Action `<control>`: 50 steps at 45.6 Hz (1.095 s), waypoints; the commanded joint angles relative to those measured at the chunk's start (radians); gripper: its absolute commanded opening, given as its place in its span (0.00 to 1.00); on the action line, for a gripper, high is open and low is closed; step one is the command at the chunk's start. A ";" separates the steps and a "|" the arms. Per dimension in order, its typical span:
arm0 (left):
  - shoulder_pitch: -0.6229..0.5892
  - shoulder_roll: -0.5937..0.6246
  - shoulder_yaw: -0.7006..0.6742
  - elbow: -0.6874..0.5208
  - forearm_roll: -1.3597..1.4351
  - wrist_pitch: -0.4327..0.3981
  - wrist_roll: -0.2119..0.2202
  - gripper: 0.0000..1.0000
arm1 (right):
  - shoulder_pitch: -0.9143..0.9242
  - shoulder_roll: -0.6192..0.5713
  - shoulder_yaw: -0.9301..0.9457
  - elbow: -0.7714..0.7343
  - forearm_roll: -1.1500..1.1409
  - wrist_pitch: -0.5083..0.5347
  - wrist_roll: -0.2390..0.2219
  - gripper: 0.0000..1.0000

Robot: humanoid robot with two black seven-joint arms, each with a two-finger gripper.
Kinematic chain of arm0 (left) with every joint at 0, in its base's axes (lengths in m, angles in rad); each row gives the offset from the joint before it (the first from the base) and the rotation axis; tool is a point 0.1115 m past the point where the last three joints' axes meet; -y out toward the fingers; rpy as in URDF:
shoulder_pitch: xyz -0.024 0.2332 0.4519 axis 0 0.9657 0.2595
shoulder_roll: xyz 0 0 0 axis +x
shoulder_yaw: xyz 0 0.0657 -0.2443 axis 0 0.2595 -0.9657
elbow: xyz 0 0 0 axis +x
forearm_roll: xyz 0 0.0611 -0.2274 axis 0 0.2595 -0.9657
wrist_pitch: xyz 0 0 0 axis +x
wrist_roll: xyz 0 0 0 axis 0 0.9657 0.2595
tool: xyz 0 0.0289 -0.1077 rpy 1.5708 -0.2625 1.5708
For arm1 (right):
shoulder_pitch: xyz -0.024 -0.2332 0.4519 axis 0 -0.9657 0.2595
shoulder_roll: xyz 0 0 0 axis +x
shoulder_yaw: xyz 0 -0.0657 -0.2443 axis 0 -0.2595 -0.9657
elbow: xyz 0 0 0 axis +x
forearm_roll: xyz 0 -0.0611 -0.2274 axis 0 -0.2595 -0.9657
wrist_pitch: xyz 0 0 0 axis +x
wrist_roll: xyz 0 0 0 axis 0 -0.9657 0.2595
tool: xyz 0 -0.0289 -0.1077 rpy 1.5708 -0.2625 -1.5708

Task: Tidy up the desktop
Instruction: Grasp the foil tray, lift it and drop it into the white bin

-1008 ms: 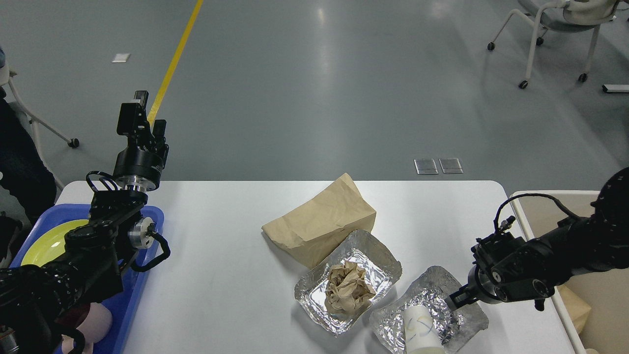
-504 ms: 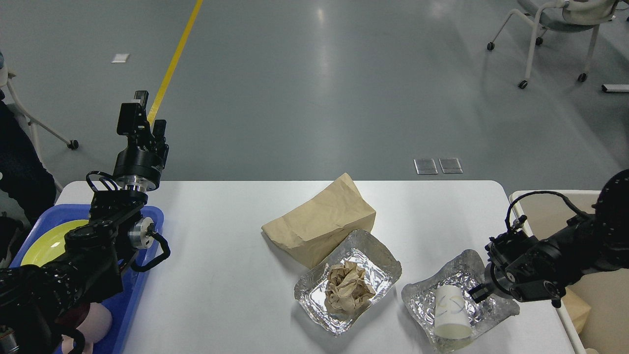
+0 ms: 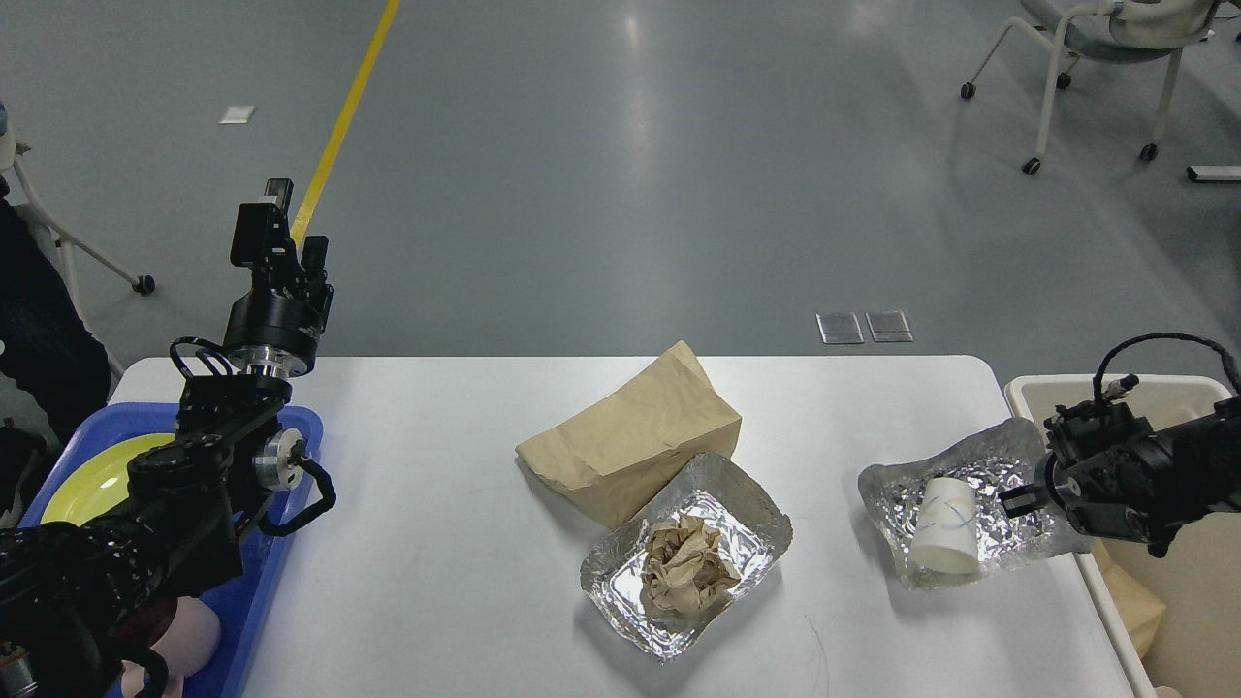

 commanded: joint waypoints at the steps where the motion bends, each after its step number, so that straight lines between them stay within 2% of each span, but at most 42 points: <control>1: 0.000 0.000 0.000 0.000 0.000 0.000 0.000 0.97 | 0.000 -0.018 0.006 -0.036 0.100 0.000 0.000 0.00; 6: 0.000 0.000 0.000 0.000 0.000 0.000 0.000 0.97 | 0.027 -0.050 0.055 -0.028 0.144 0.001 0.002 0.00; 13: 0.000 0.000 0.000 0.001 0.000 0.000 0.000 0.97 | 0.029 -0.127 0.228 -0.019 0.152 0.021 0.002 0.00; 20: 0.000 0.000 0.000 0.001 0.000 0.000 0.000 0.97 | 0.038 -0.187 0.346 -0.013 0.166 0.188 0.002 0.00; 26: 0.000 0.000 0.000 0.001 0.000 0.000 0.000 0.97 | 0.069 -0.251 0.440 -0.013 0.264 0.310 0.003 0.00; 50: 0.000 0.000 0.000 0.000 0.000 0.000 0.000 0.97 | 0.317 -0.345 0.464 -0.031 0.533 0.417 0.002 0.00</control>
